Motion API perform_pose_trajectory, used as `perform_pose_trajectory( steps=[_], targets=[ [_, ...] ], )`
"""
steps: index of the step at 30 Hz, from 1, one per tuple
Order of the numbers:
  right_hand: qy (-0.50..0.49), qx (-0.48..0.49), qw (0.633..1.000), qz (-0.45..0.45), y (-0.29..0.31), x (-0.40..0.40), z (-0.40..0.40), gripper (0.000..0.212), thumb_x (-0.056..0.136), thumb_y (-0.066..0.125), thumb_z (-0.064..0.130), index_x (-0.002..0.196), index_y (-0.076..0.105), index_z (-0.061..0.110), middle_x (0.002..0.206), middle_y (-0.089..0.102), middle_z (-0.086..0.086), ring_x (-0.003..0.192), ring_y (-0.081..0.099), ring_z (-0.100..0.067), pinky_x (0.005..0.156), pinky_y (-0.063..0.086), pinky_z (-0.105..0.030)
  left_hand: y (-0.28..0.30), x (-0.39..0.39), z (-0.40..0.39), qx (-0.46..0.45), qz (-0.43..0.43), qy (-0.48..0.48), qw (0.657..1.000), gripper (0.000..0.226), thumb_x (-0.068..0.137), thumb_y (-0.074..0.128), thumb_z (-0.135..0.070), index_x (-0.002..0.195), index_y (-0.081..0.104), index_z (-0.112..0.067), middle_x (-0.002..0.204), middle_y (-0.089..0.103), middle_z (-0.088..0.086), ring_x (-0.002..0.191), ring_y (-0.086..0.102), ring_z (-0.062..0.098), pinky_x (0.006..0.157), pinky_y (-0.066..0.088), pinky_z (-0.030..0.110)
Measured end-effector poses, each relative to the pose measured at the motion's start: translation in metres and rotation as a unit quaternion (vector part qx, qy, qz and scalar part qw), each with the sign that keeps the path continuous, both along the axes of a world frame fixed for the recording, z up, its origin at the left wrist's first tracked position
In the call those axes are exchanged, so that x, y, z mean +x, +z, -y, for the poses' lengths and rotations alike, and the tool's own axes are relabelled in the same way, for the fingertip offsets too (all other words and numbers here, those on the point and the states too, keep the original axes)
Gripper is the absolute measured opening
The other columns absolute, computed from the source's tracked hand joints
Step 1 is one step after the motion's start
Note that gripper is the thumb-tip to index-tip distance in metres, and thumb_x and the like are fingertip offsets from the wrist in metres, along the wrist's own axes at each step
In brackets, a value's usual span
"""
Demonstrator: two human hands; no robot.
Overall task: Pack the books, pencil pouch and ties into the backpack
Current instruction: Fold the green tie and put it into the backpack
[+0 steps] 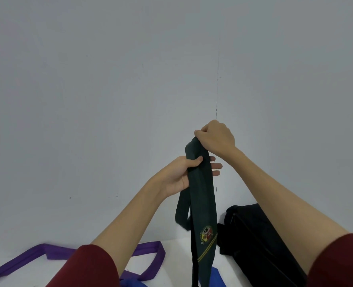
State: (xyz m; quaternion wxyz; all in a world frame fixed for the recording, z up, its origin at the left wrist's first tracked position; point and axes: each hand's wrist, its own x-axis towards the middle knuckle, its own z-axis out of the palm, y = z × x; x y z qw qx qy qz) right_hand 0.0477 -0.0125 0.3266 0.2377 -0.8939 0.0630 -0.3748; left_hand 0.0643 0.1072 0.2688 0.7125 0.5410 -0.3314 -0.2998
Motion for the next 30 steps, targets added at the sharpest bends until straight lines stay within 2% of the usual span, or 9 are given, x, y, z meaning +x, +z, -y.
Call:
perform_pose_trajectory(
  steps=[4, 7, 10, 13, 16, 20, 23, 26, 30],
  targets=[
    [0.019, 0.01, 1.0, -0.006, -0.004, 0.001, 0.005, 0.054, 0.094, 0.047, 0.038, 0.049, 0.028, 0.014, 0.048, 0.038, -0.001, 0.045, 0.036, -0.018, 0.049, 0.029, -0.026, 0.001, 0.0, 0.002, -0.036, -0.032, 0.008, 0.999, 0.027, 0.1, 0.036, -0.008, 0.112, 0.059, -0.004, 0.105, 0.071, 0.011, 0.095, 0.069, 0.022, 0.086, 0.054, 0.033],
    [0.06, 0.093, 0.994, -0.004, -0.014, -0.004, 0.012, 0.061, 0.09, 0.044, 0.059, 0.052, 0.037, 0.011, 0.057, 0.058, -0.007, 0.045, 0.053, -0.016, 0.06, 0.045, -0.032, 0.005, 0.002, -0.001, -0.057, -0.047, 0.018, 0.997, 0.03, 0.1, 0.034, -0.007, 0.117, 0.057, 0.0, 0.105, 0.071, 0.012, 0.095, 0.069, 0.02, 0.084, 0.056, 0.029],
    [0.068, 0.146, 0.987, 0.021, -0.03, -0.011, 0.016, 0.069, 0.085, 0.039, 0.07, 0.054, 0.046, 0.009, 0.06, 0.066, -0.011, 0.043, 0.059, -0.02, 0.06, 0.05, -0.035, 0.008, 0.003, -0.003, -0.08, -0.056, 0.033, 0.995, 0.032, 0.101, 0.031, -0.008, 0.122, 0.053, 0.001, 0.105, 0.071, 0.01, 0.094, 0.069, 0.018, 0.085, 0.054, 0.028],
    [0.179, 0.25, 0.948, -0.086, -0.046, -0.017, 0.017, 0.072, 0.085, 0.032, 0.072, 0.074, 0.066, 0.009, 0.07, 0.068, -0.009, 0.06, 0.065, -0.023, 0.061, 0.052, -0.03, 0.012, 0.006, -0.003, -0.126, -0.095, 0.048, 0.986, 0.03, 0.101, 0.031, -0.008, 0.118, 0.055, 0.0, 0.116, 0.066, 0.008, 0.098, 0.066, 0.021, 0.087, 0.051, 0.032],
    [0.322, 0.282, 0.886, -0.178, -0.063, -0.016, 0.016, 0.057, 0.09, 0.039, 0.061, 0.111, 0.065, 0.015, 0.099, 0.071, -0.007, 0.089, 0.067, -0.021, 0.079, 0.052, -0.032, 0.013, 0.007, -0.001, -0.149, -0.121, 0.052, 0.98, 0.032, 0.101, 0.029, -0.005, 0.118, 0.055, 0.003, 0.121, 0.062, 0.014, 0.104, 0.063, 0.026, 0.086, 0.05, 0.035],
    [0.389, 0.353, 0.836, -0.16, -0.074, -0.016, 0.012, 0.035, 0.096, 0.051, 0.027, 0.115, 0.062, 0.0, 0.105, 0.069, -0.018, 0.097, 0.066, -0.029, 0.088, 0.052, -0.035, 0.013, 0.007, -0.004, -0.154, -0.119, 0.05, 0.98, 0.032, 0.101, 0.026, -0.005, 0.113, 0.054, 0.002, 0.117, 0.064, 0.011, 0.104, 0.06, 0.023, 0.081, 0.05, 0.032],
    [0.373, 0.353, 0.842, -0.166, -0.077, -0.015, 0.011, 0.024, 0.095, 0.054, 0.017, 0.108, 0.066, 0.002, 0.101, 0.071, -0.012, 0.093, 0.065, -0.025, 0.093, 0.049, -0.04, 0.01, 0.014, -0.01, -0.145, -0.103, 0.081, 0.981, 0.032, 0.101, 0.026, -0.005, 0.117, 0.053, 0.0, 0.12, 0.063, 0.013, 0.111, 0.057, 0.023, 0.079, 0.05, 0.032],
    [0.351, 0.337, 0.858, -0.162, -0.08, -0.014, 0.009, 0.023, 0.093, 0.056, 0.013, 0.109, 0.067, 0.0, 0.097, 0.071, -0.011, 0.088, 0.065, -0.021, 0.087, 0.051, -0.036, 0.002, 0.023, -0.016, -0.097, -0.072, 0.116, 0.986, 0.032, 0.102, 0.029, -0.01, 0.12, 0.054, 0.0, 0.123, 0.062, 0.015, 0.109, 0.06, 0.024, 0.083, 0.05, 0.034],
    [0.32, 0.326, 0.879, -0.137, -0.074, -0.015, 0.005, 0.023, 0.093, 0.056, 0.013, 0.109, 0.066, 0.0, 0.095, 0.07, -0.009, 0.085, 0.063, -0.02, 0.082, 0.05, -0.033, -0.009, 0.03, -0.037, 0.149, 0.113, 0.155, 0.97, 0.057, 0.099, 0.027, -0.049, 0.109, 0.063, -0.006, 0.105, 0.071, 0.012, 0.096, 0.068, 0.024, 0.089, 0.053, 0.034]
  ],
)
